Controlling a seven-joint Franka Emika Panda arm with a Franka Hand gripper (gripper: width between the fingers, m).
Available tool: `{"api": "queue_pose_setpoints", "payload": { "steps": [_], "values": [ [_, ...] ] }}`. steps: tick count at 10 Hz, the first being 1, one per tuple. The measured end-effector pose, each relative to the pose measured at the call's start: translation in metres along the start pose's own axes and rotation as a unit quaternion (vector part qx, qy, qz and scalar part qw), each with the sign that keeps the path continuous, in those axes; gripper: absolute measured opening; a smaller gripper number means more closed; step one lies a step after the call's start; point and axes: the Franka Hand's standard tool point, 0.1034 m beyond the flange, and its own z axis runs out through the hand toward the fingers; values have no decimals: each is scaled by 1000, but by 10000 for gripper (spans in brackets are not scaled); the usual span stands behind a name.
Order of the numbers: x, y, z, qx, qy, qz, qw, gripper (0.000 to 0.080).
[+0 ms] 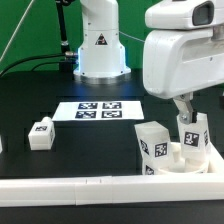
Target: Assemble stool
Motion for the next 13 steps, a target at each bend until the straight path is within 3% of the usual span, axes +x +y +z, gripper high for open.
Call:
{"api": "queue_pose_setpoints", "payload": {
  "steps": [3, 6, 8, 10, 13],
  "values": [
    [-3, 5, 2, -8, -7, -77, 997, 649],
    [-14, 3, 34, -12, -23, -82, 996, 649],
    [-17, 4, 38, -11, -26, -66, 997, 649],
    [-17, 5, 39, -11, -26, -63, 998, 375],
    [-17, 4, 39, -14, -24, 70, 997, 334]
  ]
}}
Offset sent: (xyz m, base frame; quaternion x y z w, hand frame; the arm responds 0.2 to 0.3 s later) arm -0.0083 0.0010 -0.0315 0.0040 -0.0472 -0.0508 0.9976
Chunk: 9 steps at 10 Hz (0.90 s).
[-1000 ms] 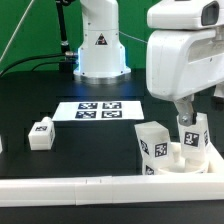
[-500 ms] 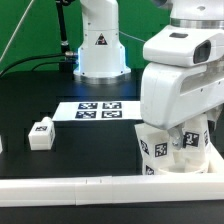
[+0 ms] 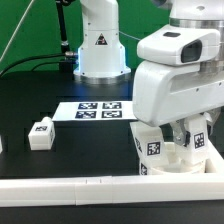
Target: Assemble stool
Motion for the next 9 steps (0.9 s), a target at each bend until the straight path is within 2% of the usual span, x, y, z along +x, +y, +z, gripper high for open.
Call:
{"api": "queue_pose_setpoints", "payload": {
  "steps": [3, 4, 7, 8, 9],
  "values": [
    [0, 0, 0, 0, 0, 122, 993, 334],
    [-1, 0, 2, 0, 2, 201, 980, 334],
    [-1, -3, 3, 5, -1, 418, 908, 334],
    [1, -5, 3, 14, 0, 494, 869, 334],
    [2, -5, 3, 21, 1, 537, 843, 334]
  ]
}}
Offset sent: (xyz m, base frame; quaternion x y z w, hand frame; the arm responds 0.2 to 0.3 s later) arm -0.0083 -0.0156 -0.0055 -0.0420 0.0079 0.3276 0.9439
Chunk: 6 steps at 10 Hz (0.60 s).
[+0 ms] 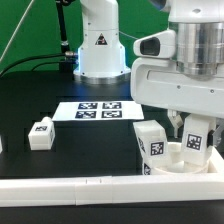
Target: Assemble stool
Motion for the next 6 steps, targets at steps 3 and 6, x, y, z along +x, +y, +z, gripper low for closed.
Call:
{"api": "queue_pose_setpoints", "payload": {
  "steps": [3, 6],
  "values": [
    [-1, 0, 0, 1, -1, 96, 995, 334],
    [0, 0, 0, 6, -10, 244, 970, 334]
  ]
}}
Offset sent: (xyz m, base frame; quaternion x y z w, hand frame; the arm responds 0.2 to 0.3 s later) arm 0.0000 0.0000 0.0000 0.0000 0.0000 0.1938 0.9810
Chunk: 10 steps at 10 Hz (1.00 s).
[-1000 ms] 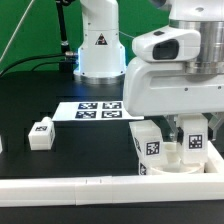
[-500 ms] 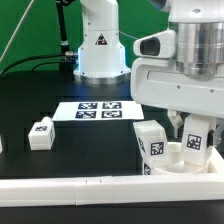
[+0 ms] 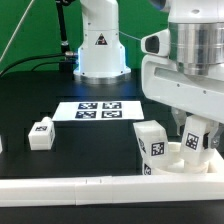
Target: Assemble stool
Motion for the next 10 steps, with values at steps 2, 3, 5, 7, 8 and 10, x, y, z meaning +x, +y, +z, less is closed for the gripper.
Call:
{"api": "queue_pose_setpoints", "payload": {
  "steps": [2, 3, 5, 7, 8, 10],
  "values": [
    [-2, -1, 2, 16, -20, 227, 973, 334],
    [-2, -6, -1, 22, -27, 292, 956, 334],
    [-5, -7, 3, 40, -33, 375, 926, 334],
    [-6, -7, 3, 39, -36, 375, 926, 334],
    [-6, -7, 3, 40, -35, 362, 931, 509],
    [-10, -10, -3, 44, -34, 278, 959, 608]
  ]
}}
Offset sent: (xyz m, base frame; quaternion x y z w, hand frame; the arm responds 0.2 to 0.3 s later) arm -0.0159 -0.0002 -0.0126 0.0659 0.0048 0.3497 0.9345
